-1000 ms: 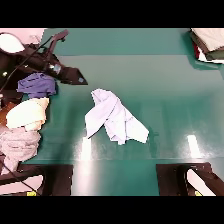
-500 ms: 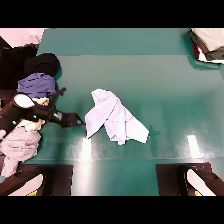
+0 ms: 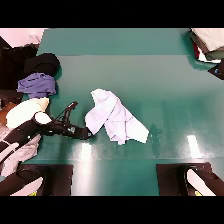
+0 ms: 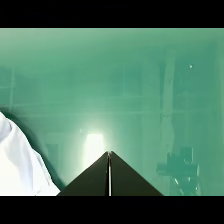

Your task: Fold the shirts.

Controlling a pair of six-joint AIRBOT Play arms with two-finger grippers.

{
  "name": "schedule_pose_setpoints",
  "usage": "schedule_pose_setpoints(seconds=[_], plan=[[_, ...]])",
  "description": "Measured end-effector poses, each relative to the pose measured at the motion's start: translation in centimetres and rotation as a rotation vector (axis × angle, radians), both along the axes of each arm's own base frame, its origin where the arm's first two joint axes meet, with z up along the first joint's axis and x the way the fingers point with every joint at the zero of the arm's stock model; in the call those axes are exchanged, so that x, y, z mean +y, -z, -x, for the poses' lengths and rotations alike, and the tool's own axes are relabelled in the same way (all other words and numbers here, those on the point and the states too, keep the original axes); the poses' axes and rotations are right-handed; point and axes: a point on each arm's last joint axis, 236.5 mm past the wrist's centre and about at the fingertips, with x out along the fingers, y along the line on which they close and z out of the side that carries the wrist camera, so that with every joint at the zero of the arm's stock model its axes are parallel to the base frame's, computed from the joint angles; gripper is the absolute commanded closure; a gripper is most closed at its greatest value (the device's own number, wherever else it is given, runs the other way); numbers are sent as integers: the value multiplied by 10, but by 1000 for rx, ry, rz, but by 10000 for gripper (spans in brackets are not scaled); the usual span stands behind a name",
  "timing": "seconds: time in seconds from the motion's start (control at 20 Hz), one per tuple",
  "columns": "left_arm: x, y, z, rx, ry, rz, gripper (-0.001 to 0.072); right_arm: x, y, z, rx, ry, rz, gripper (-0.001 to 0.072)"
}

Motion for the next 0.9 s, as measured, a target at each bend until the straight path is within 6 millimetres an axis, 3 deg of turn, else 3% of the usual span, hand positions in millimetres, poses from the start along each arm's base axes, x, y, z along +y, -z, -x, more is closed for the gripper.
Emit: schedule_pose_setpoints(seconds=[0.05,0.25,0.4,0.45,0.5,0.55,0.7,0.9], plan=[[0,2,-1,-2,-6,-8,684,0,1,0,2,0,-1,693],[-8,-11,-14,-26,-18,2,685,3,4,0,11,-8,-13,693],[-22,-56,-39,-117,15,47,685,19,21,3,73,-65,-29,691],[-25,-75,-49,-165,33,58,684,27,32,4,108,-95,-35,636],[-28,-95,-58,-215,54,65,685,39,49,7,156,-133,-45,367],[-30,-117,-67,-269,76,67,684,52,67,10,206,-173,-54,190],[-27,-170,-83,-403,146,24,684,98,140,33,402,-327,-64,192],[-12,-206,-97,-504,171,-64,684,155,225,70,609,-515,-31,204]])
